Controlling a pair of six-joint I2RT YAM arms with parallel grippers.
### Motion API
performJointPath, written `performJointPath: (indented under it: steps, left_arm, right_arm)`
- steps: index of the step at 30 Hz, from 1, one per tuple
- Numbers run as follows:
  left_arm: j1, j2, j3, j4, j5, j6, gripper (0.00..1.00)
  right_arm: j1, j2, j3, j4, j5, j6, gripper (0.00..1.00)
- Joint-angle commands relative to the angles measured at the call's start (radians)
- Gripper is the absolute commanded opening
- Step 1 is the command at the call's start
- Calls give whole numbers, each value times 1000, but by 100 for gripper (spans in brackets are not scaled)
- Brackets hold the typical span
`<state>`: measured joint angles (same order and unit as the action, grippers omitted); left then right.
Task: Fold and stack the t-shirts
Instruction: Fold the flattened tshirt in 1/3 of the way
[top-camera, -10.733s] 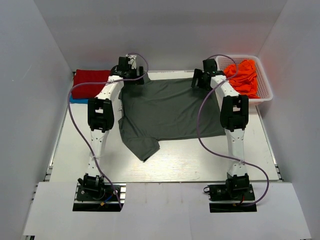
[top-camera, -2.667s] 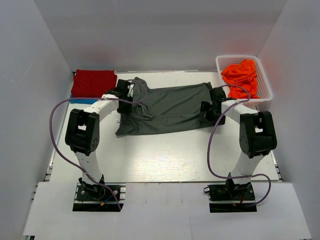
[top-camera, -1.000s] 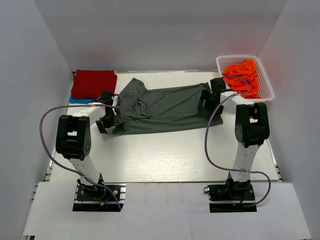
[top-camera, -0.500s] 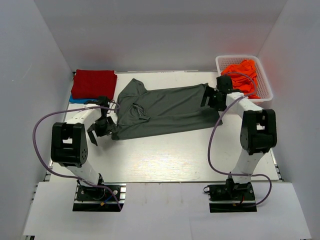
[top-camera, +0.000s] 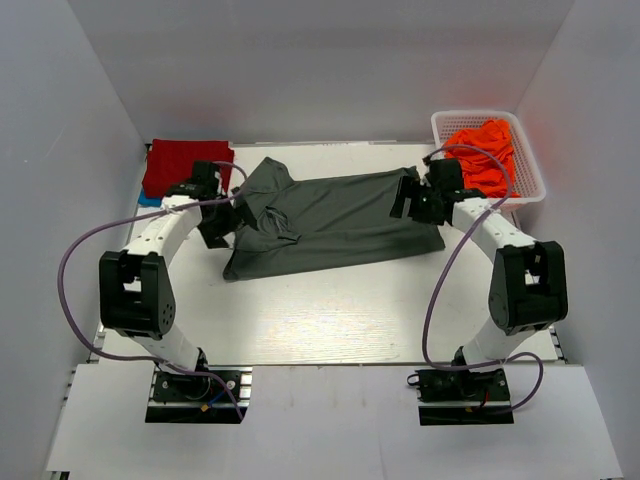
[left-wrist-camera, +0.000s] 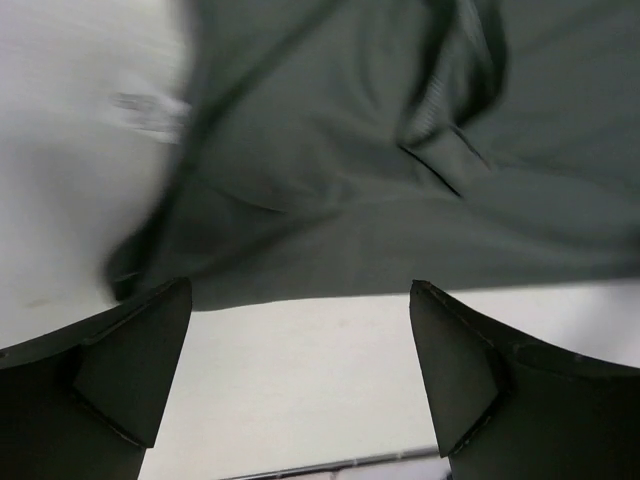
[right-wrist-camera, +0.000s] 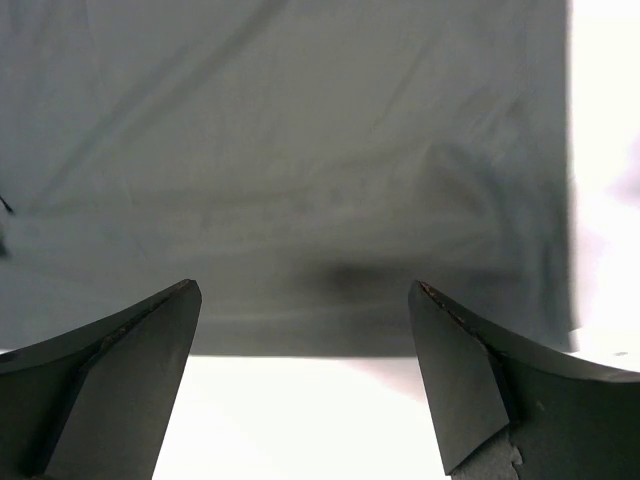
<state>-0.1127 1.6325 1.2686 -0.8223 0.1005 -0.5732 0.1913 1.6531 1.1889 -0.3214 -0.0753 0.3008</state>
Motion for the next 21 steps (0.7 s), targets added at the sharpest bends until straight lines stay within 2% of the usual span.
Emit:
performJointPath:
  steps: [1, 5, 6, 9, 12, 15, 21]
  left_arm:
    - [-33, 3, -81, 195, 251, -17, 100]
    - [-58, 39, -164, 306, 272, -28, 100]
    - [-67, 50, -175, 319, 231, -39, 100]
    - [-67, 90, -195, 308, 174, -39, 100]
    - [-67, 99, -212, 224, 76, -39, 100]
    - [-56, 78, -284, 201, 18, -39, 100]
    - [-61, -104, -452, 128, 2, -73, 100]
  right_arm:
    - [13, 7, -49, 25, -30, 12, 90]
    - [0, 43, -101, 80, -15, 63, 90]
    - [-4, 81, -107, 97, 0, 69, 90]
    - [-15, 140, -136, 105, -7, 78, 90]
    - [-15, 152, -175, 90, -12, 75, 90]
    - [-18, 93, -282, 116, -1, 72, 90]
    - [5, -84, -480, 102, -31, 98, 90]
